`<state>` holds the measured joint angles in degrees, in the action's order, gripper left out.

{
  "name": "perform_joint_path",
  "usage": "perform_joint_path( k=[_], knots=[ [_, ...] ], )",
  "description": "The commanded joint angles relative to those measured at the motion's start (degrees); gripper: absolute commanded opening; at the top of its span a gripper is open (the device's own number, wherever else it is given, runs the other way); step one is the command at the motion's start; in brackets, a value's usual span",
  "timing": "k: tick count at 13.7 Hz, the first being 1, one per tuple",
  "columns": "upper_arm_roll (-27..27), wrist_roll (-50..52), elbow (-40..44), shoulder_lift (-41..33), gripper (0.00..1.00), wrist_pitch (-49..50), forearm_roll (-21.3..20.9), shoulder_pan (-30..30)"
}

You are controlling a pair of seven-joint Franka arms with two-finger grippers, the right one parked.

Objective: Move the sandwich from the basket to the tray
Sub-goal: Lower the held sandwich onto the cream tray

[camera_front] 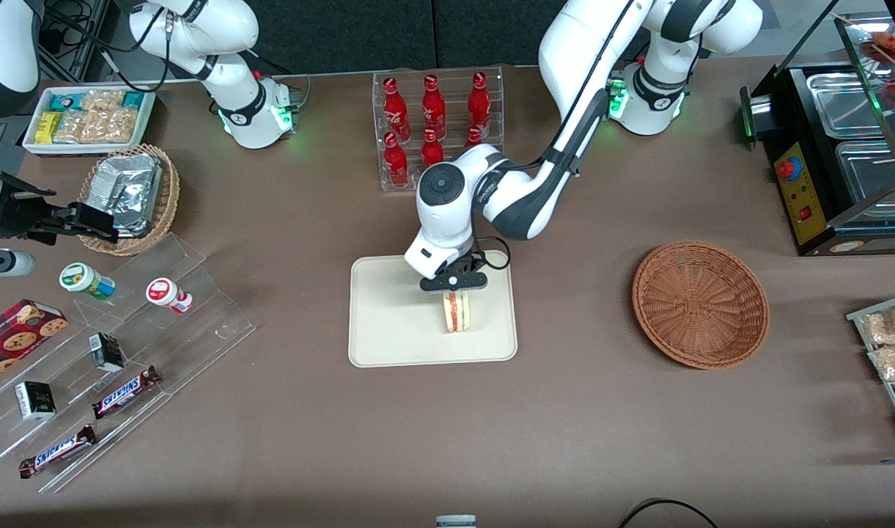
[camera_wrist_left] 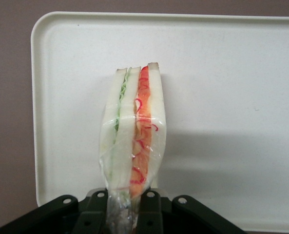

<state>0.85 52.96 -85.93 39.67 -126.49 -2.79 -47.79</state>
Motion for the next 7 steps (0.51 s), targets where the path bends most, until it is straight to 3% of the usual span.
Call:
perform_joint_path(
  k=[1, 2, 7],
  knots=[
    [0.5, 0.7, 2.3, 1.6, 0.2, -0.1, -2.4, -0.6],
    [0.5, 1.0, 2.3, 1.8, 0.2, -0.1, -4.0, -0.6],
    [0.4, 0.9, 2.3, 2.7, 0.2, -2.4, -4.2, -0.6]
  ],
)
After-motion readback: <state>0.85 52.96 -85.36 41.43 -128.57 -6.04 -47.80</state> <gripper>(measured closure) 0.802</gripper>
